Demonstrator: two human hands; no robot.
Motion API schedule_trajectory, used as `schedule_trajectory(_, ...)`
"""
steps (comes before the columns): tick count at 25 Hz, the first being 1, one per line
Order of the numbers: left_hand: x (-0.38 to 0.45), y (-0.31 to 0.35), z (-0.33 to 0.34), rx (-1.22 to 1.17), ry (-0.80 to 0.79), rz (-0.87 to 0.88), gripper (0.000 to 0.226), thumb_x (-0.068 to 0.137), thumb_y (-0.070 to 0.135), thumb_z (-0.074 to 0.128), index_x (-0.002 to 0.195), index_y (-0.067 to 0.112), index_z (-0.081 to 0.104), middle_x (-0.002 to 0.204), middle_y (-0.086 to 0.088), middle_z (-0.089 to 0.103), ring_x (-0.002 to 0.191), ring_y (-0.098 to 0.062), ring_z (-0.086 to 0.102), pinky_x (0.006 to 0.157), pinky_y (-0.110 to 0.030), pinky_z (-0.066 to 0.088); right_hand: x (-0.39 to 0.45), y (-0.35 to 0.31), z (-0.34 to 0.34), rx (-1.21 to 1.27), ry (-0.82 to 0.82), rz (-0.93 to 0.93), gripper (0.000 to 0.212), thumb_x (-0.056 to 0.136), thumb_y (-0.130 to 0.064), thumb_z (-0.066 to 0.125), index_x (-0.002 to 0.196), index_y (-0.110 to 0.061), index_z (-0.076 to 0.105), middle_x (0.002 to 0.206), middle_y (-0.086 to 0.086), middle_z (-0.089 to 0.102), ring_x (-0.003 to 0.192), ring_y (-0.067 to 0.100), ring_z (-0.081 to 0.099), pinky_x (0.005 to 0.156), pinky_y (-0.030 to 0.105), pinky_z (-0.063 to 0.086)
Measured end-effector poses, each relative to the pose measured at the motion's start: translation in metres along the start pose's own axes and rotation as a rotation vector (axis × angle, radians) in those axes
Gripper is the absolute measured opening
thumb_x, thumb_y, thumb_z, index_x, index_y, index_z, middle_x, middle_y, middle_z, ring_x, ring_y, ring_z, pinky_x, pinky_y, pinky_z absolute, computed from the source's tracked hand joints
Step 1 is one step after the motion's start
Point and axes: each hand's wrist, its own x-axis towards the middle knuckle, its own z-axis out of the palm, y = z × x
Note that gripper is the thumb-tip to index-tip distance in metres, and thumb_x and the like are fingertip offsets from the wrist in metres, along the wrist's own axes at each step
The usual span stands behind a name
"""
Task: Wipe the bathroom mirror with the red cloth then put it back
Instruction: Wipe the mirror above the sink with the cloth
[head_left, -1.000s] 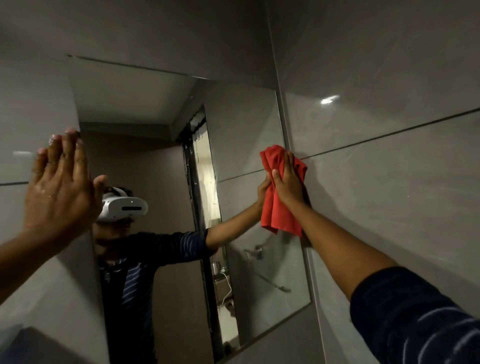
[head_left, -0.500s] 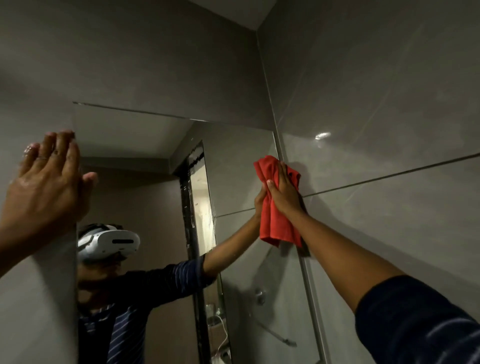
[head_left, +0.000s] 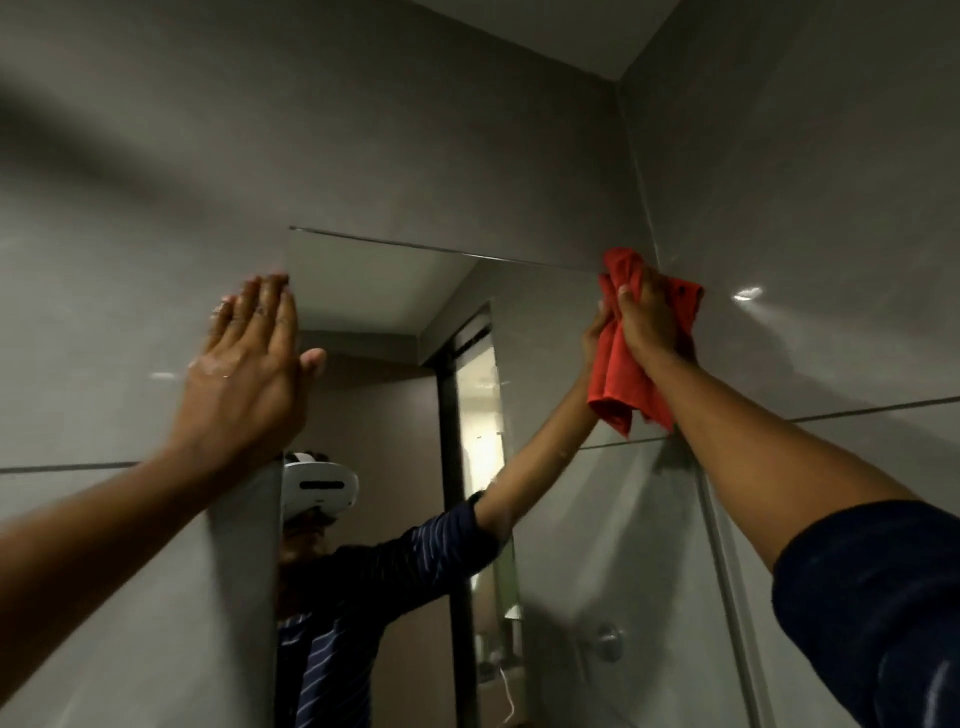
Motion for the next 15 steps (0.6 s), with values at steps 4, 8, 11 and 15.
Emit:
schedule_trajectory(4, -0.002, 0.005, -0.008, -0.011, -0.051, -0.025, 0.070, 0.097, 0.047, 0.008, 0.151, 0.004, 0.004, 0.161, -0.015, 0.000, 0.150, -0.025, -0.002, 0.123, -0.039, 0.003, -0.032, -0.069, 0.026, 0.083, -0.111, -0.208, 0.053, 0.097, -0.021, 0.041, 0.147, -0.010, 0.028, 0.153, 0.015, 0.033, 0.141, 0.027, 0.032, 0.119, 0.040, 0.024)
schedule_trajectory(8, -0.004, 0.005, -0.014, -0.004, -0.112, -0.043, 0.068, 0.098, 0.046, 0.008, 0.151, 0.004, 0.003, 0.161, -0.014, -0.003, 0.150, -0.025, -0.005, 0.123, -0.038, 0.001, -0.073, -0.159, 0.055, 0.082, -0.198, -0.471, 0.052, 0.095, -0.015, 0.045, 0.145, -0.008, 0.032, 0.152, 0.014, 0.035, 0.140, 0.026, 0.035, 0.116, 0.032, 0.026)
schedule_trajectory(11, -0.002, 0.003, -0.023, -0.016, -0.140, -0.034, 0.064, 0.100, 0.039, 0.023, 0.151, 0.001, 0.009, 0.162, -0.015, 0.005, 0.151, -0.027, 0.003, 0.123, -0.037, 0.003, -0.102, -0.211, 0.071, 0.090, -0.288, -0.557, 0.053, 0.094, -0.016, 0.046, 0.145, -0.010, 0.032, 0.154, 0.010, 0.033, 0.140, 0.025, 0.036, 0.116, 0.030, 0.025)
schedule_trajectory(15, 0.004, -0.013, -0.042, 0.004, -0.229, 0.052, 0.060, 0.100, 0.036, 0.024, 0.152, 0.007, 0.011, 0.162, -0.010, 0.008, 0.151, -0.022, 0.004, 0.121, -0.032, -0.003, -0.127, -0.255, 0.084, 0.087, -0.371, -0.669, 0.055, 0.095, -0.017, 0.046, 0.146, -0.009, 0.028, 0.157, 0.009, 0.027, 0.144, 0.022, 0.029, 0.119, 0.032, 0.022)
